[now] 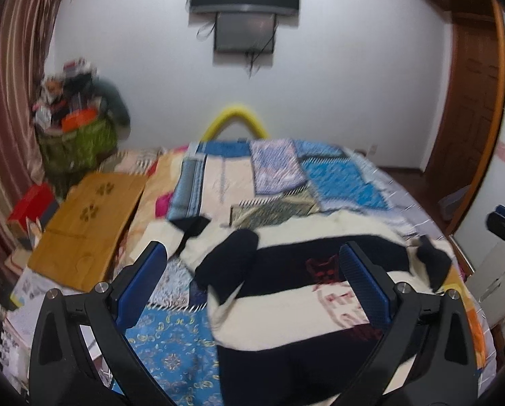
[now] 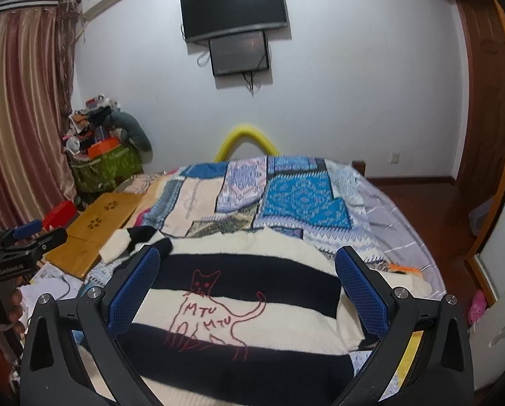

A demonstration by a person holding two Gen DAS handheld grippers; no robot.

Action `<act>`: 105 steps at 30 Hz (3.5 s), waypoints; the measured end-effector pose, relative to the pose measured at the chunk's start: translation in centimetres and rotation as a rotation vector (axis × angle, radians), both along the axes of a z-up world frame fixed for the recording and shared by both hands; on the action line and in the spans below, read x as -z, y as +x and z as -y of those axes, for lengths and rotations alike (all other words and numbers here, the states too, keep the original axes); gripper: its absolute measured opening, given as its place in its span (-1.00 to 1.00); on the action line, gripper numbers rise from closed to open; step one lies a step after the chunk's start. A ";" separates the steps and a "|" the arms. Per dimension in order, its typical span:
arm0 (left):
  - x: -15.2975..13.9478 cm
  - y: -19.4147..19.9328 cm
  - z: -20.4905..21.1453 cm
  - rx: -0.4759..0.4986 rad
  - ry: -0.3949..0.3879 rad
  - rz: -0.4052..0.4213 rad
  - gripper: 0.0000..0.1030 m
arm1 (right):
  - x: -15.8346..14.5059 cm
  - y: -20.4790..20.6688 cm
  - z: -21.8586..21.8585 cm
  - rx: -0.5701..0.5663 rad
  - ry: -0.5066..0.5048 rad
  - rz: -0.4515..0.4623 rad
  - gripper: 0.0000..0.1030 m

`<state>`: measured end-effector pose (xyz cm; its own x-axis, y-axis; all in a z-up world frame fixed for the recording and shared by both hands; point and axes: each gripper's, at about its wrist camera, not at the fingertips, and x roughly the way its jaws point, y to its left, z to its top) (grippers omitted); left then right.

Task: Fold small clothes
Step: 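Grasp the sweater sleeve with the left tool and lift it, then fold the held sleeve across the sweater body with the left tool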

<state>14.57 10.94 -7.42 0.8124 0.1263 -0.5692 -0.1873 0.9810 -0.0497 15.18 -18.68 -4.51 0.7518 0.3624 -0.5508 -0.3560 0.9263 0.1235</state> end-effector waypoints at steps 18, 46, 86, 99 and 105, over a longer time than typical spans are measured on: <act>13.6 11.5 -13.1 -0.217 -0.106 -0.350 1.00 | 7.9 8.5 -0.6 -0.012 -0.150 -0.235 1.00; 20.9 19.5 -17.3 -0.231 0.078 -0.473 -0.59 | 11.7 11.3 -2.7 -0.086 -0.196 -0.317 1.00; 0.9 16.7 6.9 0.305 -0.105 -0.263 -0.90 | 5.9 7.7 1.3 -0.073 -0.106 -0.203 1.00; 4.6 18.5 15.3 0.412 -0.166 -0.385 -0.89 | 6.7 7.2 3.9 -0.053 -0.107 -0.233 1.00; 4.9 17.9 16.2 0.415 -0.107 -0.386 -0.62 | 7.2 7.3 3.9 -0.053 -0.120 -0.250 1.00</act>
